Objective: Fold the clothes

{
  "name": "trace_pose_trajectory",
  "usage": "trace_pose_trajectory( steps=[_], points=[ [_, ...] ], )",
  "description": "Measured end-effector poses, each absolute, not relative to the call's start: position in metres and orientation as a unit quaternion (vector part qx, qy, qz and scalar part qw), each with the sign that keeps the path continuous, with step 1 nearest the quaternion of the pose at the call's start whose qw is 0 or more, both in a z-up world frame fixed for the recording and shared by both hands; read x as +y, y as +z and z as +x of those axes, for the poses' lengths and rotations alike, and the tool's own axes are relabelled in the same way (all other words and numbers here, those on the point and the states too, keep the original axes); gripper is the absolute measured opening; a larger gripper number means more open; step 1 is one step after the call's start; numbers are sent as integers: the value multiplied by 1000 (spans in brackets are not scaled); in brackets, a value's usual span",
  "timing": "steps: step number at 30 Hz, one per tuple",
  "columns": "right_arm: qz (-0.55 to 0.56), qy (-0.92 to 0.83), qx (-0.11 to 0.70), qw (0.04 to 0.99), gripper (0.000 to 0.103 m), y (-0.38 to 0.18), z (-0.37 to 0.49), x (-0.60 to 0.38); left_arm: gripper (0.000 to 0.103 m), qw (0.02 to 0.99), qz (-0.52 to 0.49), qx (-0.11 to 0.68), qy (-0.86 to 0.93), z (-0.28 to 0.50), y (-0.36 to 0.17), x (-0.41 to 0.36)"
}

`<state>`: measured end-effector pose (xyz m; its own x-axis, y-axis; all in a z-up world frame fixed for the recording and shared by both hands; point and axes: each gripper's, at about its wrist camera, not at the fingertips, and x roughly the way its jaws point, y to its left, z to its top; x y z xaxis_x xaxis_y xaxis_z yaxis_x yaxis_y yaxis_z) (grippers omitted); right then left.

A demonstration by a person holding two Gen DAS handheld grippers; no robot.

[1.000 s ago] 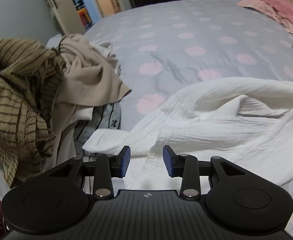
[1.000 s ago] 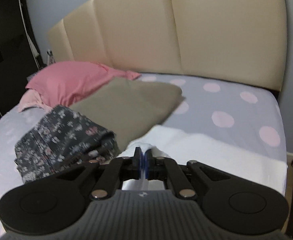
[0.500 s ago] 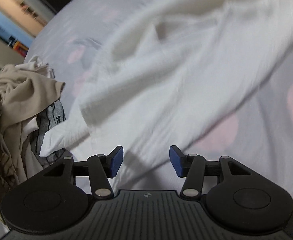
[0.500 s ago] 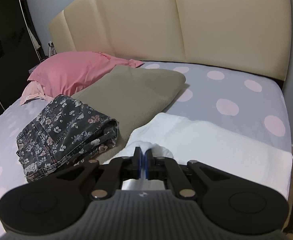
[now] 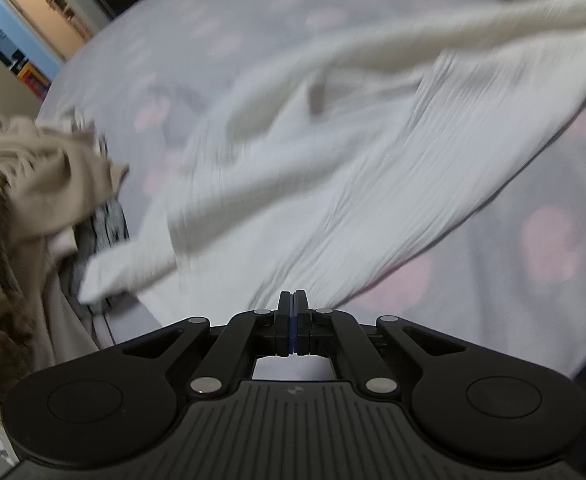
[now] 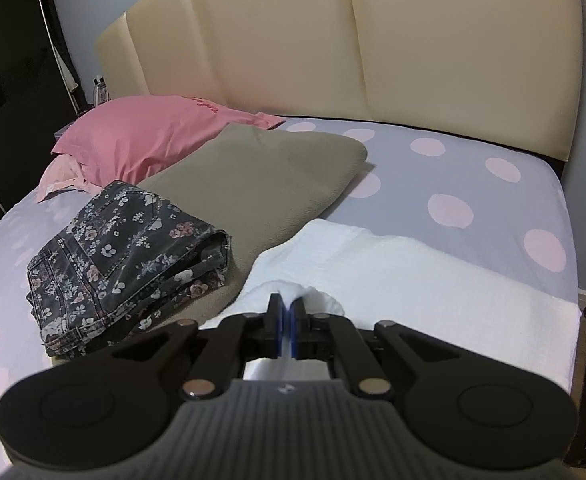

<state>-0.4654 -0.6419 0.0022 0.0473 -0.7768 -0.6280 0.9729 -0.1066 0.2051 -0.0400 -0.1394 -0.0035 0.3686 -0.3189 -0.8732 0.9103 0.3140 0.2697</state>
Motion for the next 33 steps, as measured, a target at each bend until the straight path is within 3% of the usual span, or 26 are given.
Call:
trace_pose_trajectory(
  steps=[4, 8, 16, 18, 20, 26, 30, 32, 33],
  points=[
    [317, -675, 154, 648, 4, 2, -464, -643, 0, 740, 337, 356, -461, -39, 56, -129],
    [312, -677, 156, 648, 4, 2, -461, -643, 0, 759, 312, 335, -463, -27, 76, -122],
    [317, -679, 154, 645, 6, 1, -459, -643, 0, 740, 357, 354, -446, -10, 10, -136],
    [321, -677, 153, 644, 7, 1, -459, -644, 6, 716, 388, 365, -451, -8, -12, -138],
    [326, -676, 153, 644, 8, 0, -460, -645, 18, 708, 404, 372, -444, -5, -24, -138],
    [324, -672, 161, 646, 9, -1, -457, -646, 26, 693, 441, 392, -413, 5, -53, -136],
    [322, -671, 164, 648, 9, -2, -457, -646, 24, 682, 465, 405, -392, 11, -73, -134],
    [320, -670, 165, 649, 9, -2, -456, -646, 3, 677, 477, 411, -381, 14, -82, -133],
    [320, -670, 166, 649, 9, -2, -457, -646, 3, 674, 483, 414, -376, 16, -87, -133]
  ],
)
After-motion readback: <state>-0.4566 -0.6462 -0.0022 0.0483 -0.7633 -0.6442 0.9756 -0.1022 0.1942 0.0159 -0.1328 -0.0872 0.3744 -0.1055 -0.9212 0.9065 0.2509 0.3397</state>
